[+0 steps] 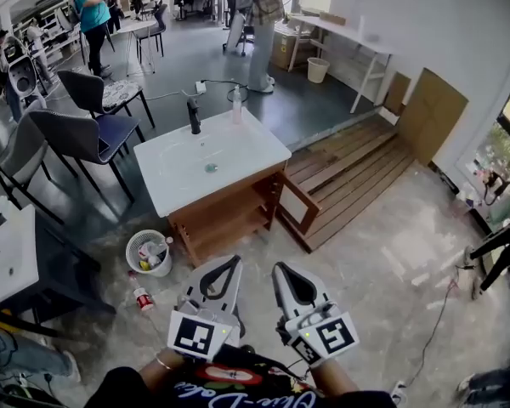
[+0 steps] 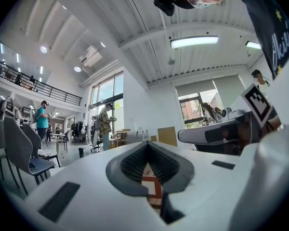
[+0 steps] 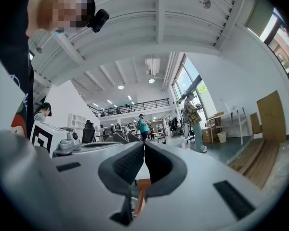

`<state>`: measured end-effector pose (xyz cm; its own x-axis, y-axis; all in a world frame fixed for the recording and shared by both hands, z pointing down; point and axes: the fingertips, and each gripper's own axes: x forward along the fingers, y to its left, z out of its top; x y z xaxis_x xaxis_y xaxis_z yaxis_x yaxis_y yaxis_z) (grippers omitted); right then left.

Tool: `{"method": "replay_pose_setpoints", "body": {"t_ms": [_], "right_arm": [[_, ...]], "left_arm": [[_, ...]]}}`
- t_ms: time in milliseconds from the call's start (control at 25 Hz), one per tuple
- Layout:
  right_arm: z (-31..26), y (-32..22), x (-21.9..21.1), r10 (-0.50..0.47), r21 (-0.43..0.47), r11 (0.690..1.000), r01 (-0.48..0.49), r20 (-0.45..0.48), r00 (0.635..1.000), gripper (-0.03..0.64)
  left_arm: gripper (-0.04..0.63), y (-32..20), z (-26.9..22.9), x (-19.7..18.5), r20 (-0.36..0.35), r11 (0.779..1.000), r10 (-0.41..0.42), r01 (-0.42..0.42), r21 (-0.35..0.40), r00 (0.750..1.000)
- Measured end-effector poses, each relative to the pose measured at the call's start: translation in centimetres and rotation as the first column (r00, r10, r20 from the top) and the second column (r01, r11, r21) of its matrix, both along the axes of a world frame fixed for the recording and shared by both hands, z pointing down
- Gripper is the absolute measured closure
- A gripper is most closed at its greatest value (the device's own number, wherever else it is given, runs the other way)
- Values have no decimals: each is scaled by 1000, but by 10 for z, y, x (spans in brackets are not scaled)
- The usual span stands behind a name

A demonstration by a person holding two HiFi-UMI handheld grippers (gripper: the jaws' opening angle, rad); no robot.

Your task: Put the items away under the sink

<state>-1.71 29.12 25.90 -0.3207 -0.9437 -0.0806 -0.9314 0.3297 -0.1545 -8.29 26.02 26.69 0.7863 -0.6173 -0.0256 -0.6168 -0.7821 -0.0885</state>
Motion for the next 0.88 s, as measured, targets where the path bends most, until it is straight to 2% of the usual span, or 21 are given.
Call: {"method": "replay_pose_setpoints", "body": {"t_ms": [280,720,880], "right_arm": [[-7,-11,16,49,12,999,-48,-21,999,609],[0,-44,24,37,-14,999,-38,-38,999,609],[-3,-56,30,42,5,999,-42,-40,998,609]], "left_arm": [[588,-15,-5,12,-20,1000,11,-10,13,1000],[588,-45,-3,23,-52,1000,18,-18,3,998],[588,-59,-5,30,-58,1000,22,-21,14,998]]}}
